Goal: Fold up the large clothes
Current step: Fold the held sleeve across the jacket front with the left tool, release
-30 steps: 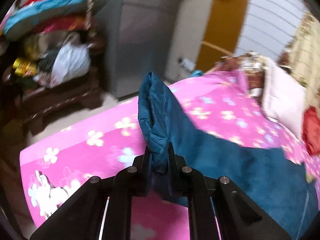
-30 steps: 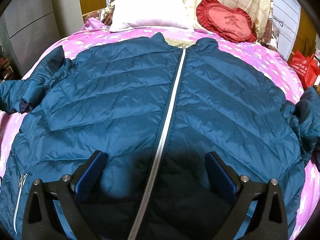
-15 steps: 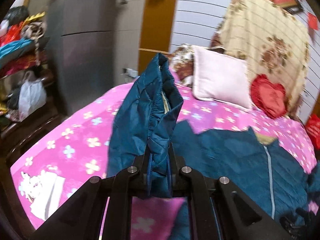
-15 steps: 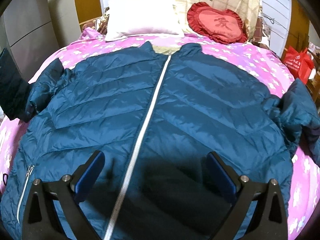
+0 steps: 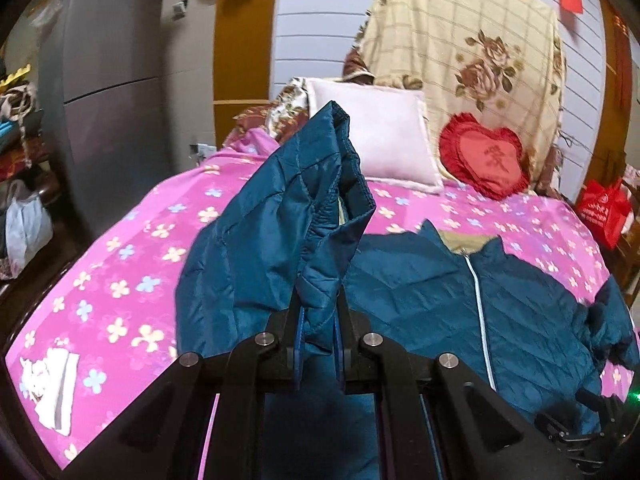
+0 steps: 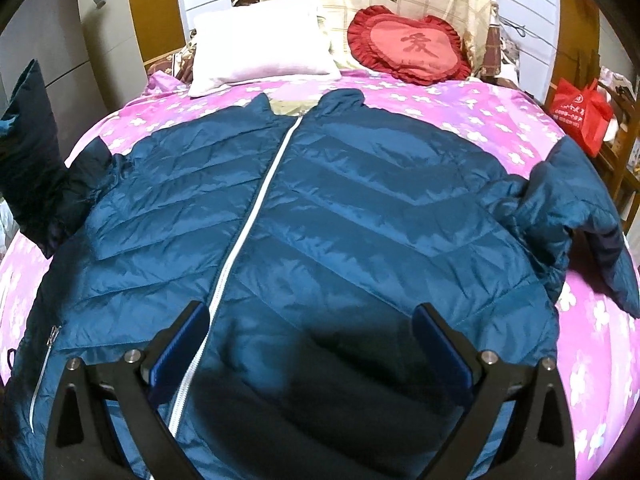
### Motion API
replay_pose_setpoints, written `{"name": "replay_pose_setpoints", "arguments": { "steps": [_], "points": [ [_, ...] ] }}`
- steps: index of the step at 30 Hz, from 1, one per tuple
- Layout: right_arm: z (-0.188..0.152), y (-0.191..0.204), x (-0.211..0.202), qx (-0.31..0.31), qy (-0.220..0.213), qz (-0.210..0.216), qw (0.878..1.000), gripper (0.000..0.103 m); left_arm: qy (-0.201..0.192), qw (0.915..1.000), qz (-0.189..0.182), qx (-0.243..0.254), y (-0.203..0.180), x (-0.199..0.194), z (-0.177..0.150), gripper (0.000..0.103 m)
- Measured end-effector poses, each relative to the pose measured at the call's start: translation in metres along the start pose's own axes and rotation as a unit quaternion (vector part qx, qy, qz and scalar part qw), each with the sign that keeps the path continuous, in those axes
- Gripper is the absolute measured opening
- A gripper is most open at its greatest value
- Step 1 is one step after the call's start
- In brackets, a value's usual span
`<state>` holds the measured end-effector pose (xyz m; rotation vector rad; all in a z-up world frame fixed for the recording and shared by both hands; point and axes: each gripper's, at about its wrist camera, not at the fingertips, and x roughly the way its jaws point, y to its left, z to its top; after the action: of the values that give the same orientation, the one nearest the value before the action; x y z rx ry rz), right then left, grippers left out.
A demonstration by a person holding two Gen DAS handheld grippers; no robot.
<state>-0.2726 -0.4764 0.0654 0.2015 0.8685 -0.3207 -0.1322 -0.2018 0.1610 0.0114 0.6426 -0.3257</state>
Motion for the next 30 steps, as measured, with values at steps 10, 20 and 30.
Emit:
{"name": "replay_pose_setpoints", "arguments": {
  "steps": [10, 20, 30],
  "points": [
    [-0.001, -0.033, -0.003, 0.024, -0.002, -0.017, 1.000, 0.103, 0.026, 0.9989, -0.030, 0.024, -0.049, 0.010, -0.016, 0.000],
    [-0.005, -0.051, 0.000, 0.030, 0.003, -0.024, 0.999, 0.103, 0.054, 0.9955, -0.057, 0.054, -0.101, 0.026, -0.032, 0.000],
    [-0.011, -0.076, 0.009, 0.044, 0.012, -0.033, 0.998, 0.103, 0.100, 0.9884, -0.077, 0.085, -0.148, 0.059, -0.061, 0.000]
  ]
}}
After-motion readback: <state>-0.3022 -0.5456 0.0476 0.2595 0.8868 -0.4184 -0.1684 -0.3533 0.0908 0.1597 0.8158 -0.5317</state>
